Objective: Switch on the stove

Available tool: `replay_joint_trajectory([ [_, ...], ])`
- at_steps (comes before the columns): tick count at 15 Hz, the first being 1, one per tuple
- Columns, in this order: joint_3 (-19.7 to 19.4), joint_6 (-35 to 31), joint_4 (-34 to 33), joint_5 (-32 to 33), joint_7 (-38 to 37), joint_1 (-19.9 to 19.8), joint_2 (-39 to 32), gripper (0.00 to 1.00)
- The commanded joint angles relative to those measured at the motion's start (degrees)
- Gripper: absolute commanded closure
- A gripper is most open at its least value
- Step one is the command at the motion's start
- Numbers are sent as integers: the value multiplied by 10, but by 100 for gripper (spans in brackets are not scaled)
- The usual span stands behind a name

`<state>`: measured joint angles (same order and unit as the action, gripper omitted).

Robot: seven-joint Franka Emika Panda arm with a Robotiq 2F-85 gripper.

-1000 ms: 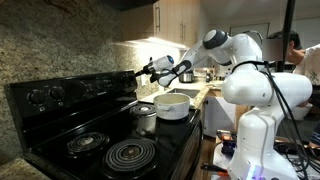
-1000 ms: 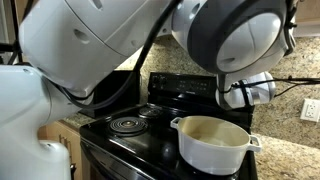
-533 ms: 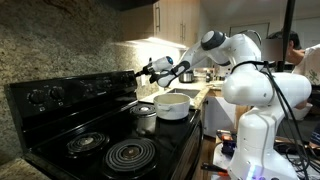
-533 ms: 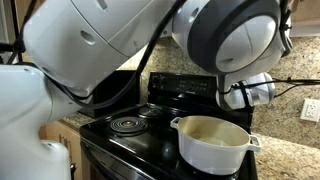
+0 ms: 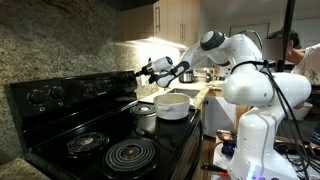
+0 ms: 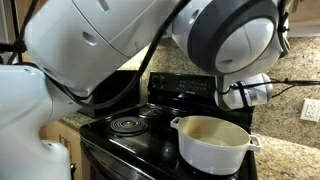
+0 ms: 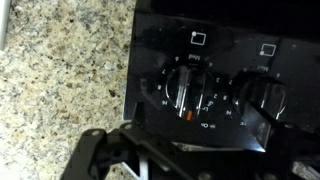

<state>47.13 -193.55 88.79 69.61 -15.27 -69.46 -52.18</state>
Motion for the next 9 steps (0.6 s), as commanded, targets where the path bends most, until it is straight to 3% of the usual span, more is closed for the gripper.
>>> replay_joint_trajectory([
  [1, -7, -10, 5, -10, -11, 2, 9, 0],
  [2, -9, -7, 5, -12, -12, 3, 11, 0],
  [3, -19, 12, -43, -19, 0, 44, -27, 0],
  [4, -27, 19, -59, -22, 2, 52, -35, 2],
  [5, -34, 22, -74, -26, 1, 66, -40, 27],
  [7, -45, 30, -102, -35, 4, 88, -64, 31],
  [9, -44, 37, -120, -38, 6, 97, -81, 46],
])
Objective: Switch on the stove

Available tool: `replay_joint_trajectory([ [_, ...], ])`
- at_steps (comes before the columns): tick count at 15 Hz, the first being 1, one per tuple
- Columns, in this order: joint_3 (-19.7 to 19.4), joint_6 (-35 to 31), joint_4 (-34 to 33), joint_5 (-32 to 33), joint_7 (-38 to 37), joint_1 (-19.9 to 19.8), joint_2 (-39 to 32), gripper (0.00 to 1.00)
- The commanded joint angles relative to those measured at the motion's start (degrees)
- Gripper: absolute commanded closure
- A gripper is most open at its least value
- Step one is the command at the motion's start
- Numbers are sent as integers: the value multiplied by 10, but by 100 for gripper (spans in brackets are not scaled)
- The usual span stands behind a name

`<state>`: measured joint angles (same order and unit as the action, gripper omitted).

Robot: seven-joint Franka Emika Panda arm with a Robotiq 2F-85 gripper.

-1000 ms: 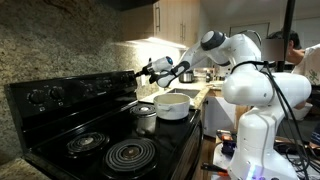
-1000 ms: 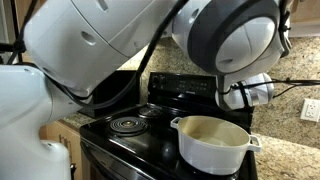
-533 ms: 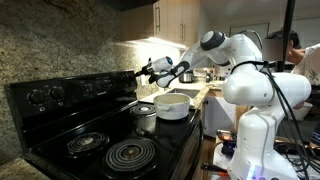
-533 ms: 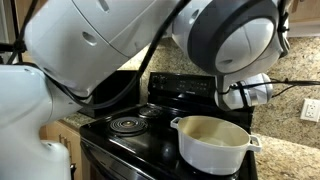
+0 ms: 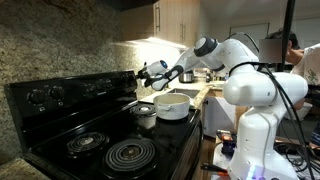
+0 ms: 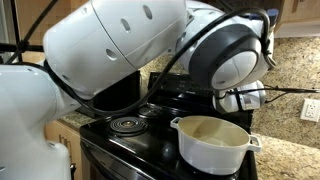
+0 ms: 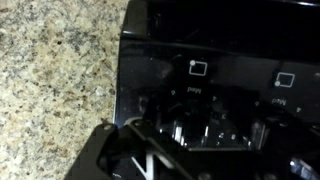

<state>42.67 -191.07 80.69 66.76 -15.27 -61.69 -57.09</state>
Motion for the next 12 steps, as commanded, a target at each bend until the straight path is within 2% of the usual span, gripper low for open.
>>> replay_joint_trajectory([
  [1, 11, 10, -39, -7, 7, 13, -34, 51],
  [4, 34, 3, -26, -2, 7, -7, -32, 63],
  [5, -10, -18, -5, -24, -30, 24, 14, 67],
  [8, -37, -32, 31, -44, -55, 33, 54, 67],
  [9, -61, -38, 44, -58, -69, 45, 77, 27],
  [10, -83, -50, 72, -137, -16, 60, 101, 16],
  [11, -24, -26, 56, -65, -48, 11, 72, 10],
  [12, -27, -22, 61, -76, -44, 12, 81, 5],
])
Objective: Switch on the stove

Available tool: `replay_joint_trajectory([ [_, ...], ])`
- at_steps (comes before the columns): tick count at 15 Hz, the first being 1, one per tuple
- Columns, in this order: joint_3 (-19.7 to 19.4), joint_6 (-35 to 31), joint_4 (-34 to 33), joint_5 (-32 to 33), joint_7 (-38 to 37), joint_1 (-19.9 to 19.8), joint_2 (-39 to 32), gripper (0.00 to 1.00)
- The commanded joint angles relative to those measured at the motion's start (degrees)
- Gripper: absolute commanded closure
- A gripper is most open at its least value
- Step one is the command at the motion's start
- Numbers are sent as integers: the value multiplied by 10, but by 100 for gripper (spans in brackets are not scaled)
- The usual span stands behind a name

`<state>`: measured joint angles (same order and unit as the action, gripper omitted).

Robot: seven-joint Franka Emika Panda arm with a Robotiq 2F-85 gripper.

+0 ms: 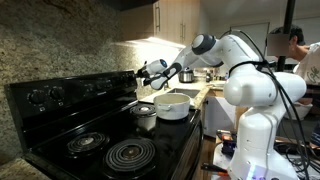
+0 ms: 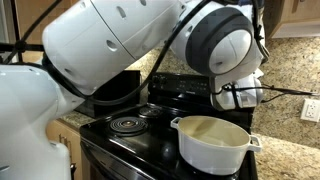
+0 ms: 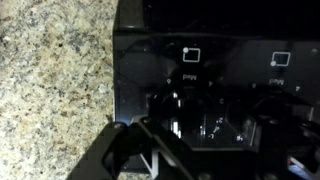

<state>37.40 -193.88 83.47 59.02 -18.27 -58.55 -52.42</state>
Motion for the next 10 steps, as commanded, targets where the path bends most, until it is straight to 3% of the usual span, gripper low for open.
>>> replay_joint_trajectory([
  [1, 35, 11, 30, 6, -10, -26, 31, 2],
  [4, 67, 25, 20, 11, -2, -50, 23, 0],
  [9, 172, 104, 37, 25, 44, -127, -11, 0],
  [10, 119, 90, 73, 17, -13, -97, 46, 0],
])
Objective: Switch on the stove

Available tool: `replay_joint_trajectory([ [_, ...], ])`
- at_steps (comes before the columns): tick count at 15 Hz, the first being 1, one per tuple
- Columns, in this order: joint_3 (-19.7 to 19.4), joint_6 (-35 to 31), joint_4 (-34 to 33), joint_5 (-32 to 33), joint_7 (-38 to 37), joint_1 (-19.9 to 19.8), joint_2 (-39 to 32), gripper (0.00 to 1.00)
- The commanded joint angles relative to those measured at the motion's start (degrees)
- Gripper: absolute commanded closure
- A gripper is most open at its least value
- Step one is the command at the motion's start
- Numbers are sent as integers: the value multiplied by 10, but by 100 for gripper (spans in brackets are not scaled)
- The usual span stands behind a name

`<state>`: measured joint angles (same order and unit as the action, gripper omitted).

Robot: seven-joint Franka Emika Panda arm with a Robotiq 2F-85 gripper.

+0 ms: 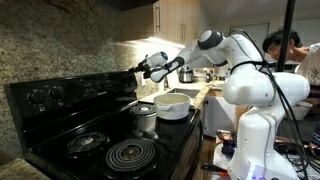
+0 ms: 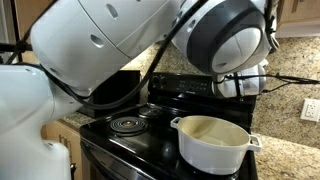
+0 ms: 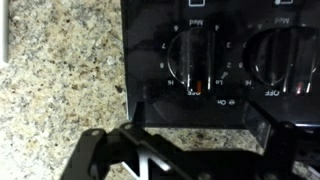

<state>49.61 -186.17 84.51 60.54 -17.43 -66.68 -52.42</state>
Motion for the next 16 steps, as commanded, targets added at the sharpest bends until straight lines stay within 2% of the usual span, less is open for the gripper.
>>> replay_joint_trajectory([
  [1, 3, 21, 78, 6, -19, -25, 48, 0],
  [3, 3, 25, 107, 8, -16, -30, 62, 0],
  [6, -13, 27, 116, 8, -18, -24, 77, 0],
  [7, -2, 37, 106, 6, 3, -34, 60, 0],
  [10, -4, 42, 104, 4, 3, -33, 64, 0],
  [13, -22, 39, 92, 5, -7, -18, 67, 0],
  [14, -26, 39, 90, 5, -7, -16, 66, 25],
  [16, -32, 42, 86, 5, -4, -14, 63, 33],
])
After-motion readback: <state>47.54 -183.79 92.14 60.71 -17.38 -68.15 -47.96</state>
